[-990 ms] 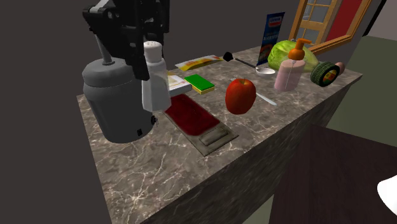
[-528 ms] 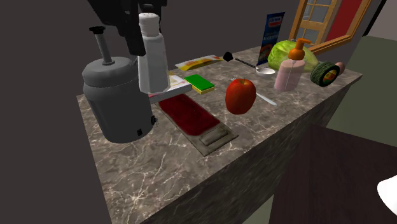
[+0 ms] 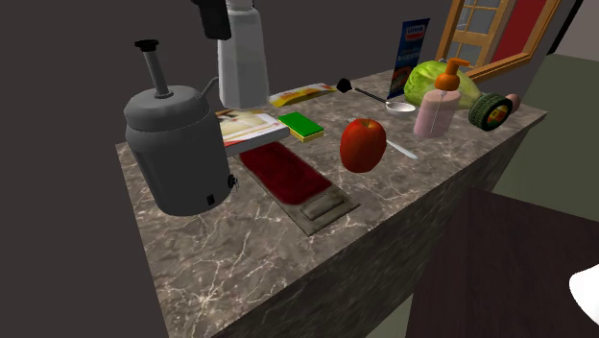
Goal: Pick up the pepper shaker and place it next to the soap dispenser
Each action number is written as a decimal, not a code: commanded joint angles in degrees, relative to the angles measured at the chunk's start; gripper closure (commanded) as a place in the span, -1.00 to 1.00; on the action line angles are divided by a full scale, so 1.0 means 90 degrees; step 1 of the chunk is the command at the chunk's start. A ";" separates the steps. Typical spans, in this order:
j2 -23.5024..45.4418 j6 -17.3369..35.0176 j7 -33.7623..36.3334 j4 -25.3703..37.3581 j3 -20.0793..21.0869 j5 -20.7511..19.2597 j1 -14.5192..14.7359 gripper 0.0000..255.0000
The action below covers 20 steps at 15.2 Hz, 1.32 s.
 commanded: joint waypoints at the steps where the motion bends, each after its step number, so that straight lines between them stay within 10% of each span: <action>1: -0.0603 0.0285 -0.0143 -0.0850 -0.0005 0.0169 -0.0271 1.00; 20: -0.4795 0.1371 -0.2526 -0.5802 -0.1280 0.0937 -0.1566 1.00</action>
